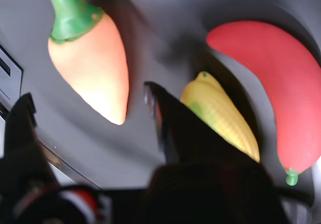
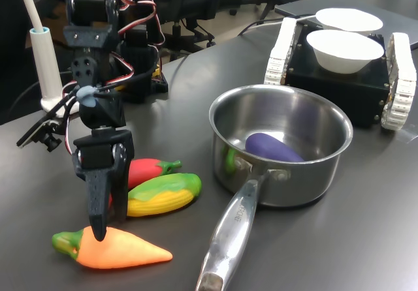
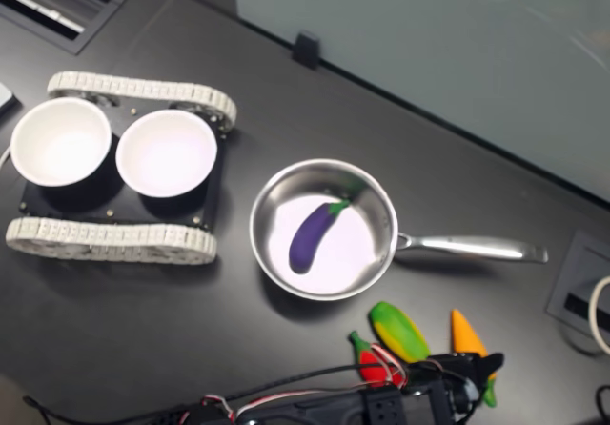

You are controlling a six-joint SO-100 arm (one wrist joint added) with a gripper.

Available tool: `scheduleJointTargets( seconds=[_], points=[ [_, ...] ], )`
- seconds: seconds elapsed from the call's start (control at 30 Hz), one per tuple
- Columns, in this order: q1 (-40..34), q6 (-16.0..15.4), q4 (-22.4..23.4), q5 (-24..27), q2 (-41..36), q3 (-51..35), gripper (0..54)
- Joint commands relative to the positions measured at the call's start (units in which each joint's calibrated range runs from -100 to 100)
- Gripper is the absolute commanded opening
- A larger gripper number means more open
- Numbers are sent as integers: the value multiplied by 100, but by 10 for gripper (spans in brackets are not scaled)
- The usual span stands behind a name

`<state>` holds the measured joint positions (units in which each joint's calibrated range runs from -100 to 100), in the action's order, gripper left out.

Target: Pick up the carrot and place them in the pan

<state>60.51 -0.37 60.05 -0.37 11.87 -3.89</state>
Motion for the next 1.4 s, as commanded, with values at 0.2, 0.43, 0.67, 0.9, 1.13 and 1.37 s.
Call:
scheduleJointTargets(
  seconds=[0.2, 0.43, 0.67, 0.9, 1.13, 1.37],
  points=[
    [234, 45, 387, -5, 268, -1069, 331],
    [268, 45, 549, 15, 682, -1524, 330],
    [360, 37, 890, 68, 1272, -2351, 326],
    [452, 3, 1044, 98, 1534, -2632, 322],
    [452, -140, 1223, 78, 1685, -2841, 309],
    [303, -173, 1257, -112, 1728, -2905, 305]
  ],
)
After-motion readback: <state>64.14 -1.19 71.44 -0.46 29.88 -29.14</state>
